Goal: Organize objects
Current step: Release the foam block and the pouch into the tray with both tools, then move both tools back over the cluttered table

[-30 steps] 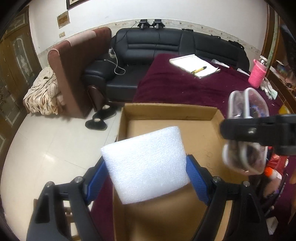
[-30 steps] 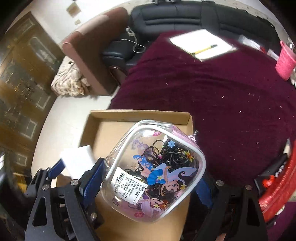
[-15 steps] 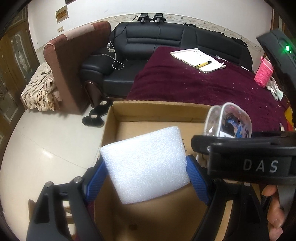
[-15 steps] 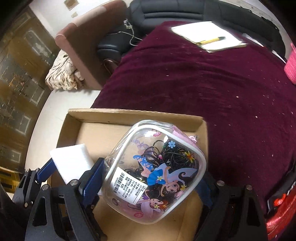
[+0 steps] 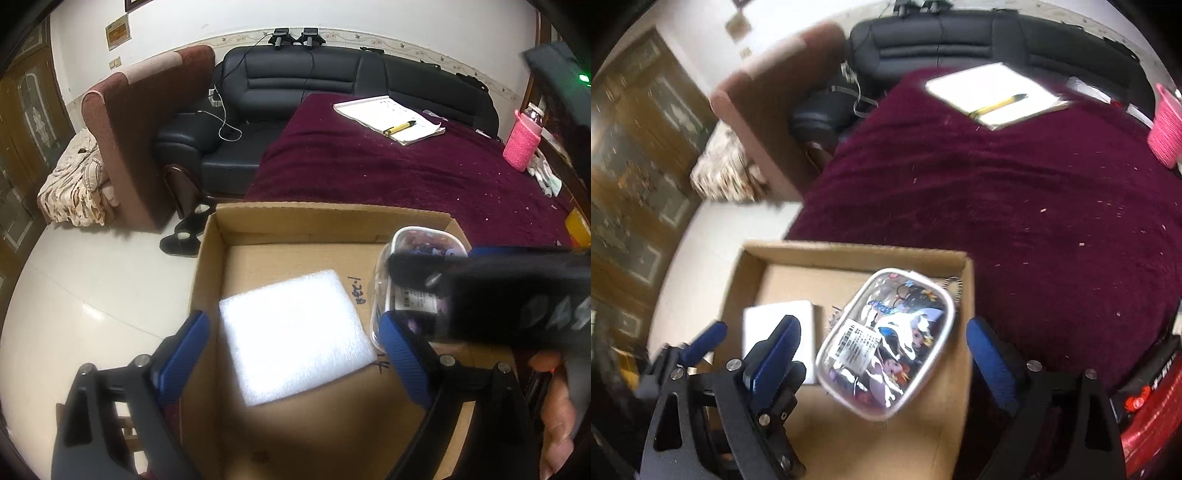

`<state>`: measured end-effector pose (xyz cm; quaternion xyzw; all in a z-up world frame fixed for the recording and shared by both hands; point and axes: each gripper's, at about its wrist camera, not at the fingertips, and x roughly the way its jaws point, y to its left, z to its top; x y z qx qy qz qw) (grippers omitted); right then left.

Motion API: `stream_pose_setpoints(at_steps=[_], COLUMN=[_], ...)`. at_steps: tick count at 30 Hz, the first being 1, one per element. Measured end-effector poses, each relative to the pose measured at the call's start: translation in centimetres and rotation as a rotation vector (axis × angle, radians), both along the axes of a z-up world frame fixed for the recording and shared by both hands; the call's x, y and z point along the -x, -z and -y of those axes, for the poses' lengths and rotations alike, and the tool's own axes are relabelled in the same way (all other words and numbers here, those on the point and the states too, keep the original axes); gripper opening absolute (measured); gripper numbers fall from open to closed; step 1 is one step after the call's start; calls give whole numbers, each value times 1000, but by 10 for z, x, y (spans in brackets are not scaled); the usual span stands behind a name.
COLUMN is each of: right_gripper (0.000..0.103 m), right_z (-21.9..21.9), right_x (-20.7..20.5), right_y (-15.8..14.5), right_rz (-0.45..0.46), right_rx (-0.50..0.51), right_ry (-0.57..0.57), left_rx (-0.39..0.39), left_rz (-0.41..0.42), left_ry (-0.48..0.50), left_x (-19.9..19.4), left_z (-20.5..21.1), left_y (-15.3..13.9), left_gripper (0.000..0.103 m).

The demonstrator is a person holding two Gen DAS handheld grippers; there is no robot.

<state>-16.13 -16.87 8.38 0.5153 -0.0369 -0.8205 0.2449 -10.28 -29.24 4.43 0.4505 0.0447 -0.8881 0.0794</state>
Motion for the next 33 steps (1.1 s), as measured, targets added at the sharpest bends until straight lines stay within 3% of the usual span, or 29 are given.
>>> stream_pose_setpoints(at_steps=[8, 15, 19, 22, 27, 33], right_gripper=[95, 95, 95, 95, 95, 95], right_z=[-84, -176, -219, -247, -284, -315], right_x=[-54, -122, -142, -146, -137, -124], right_y=[-25, -18, -5, 5, 16, 19], right_rz=[24, -32, -96, -131, -146, -130], right_rx=[189, 262, 231, 233, 284, 316], right_ry=[-51, -91, -52, -12, 65, 167], left_rx=[-33, -53, -84, -3, 151, 101], left_rz=[-105, -234, -247, -247, -205, -133], left_ry=[57, 277, 403, 487, 505, 522], left_x=[-40, -117, -159, -187, -194, -176], left_z=[-13, -90, -147, -195, -246, -267], left_y=[-32, -62, -50, -31, -1, 9], left_gripper=[93, 93, 93, 93, 93, 93])
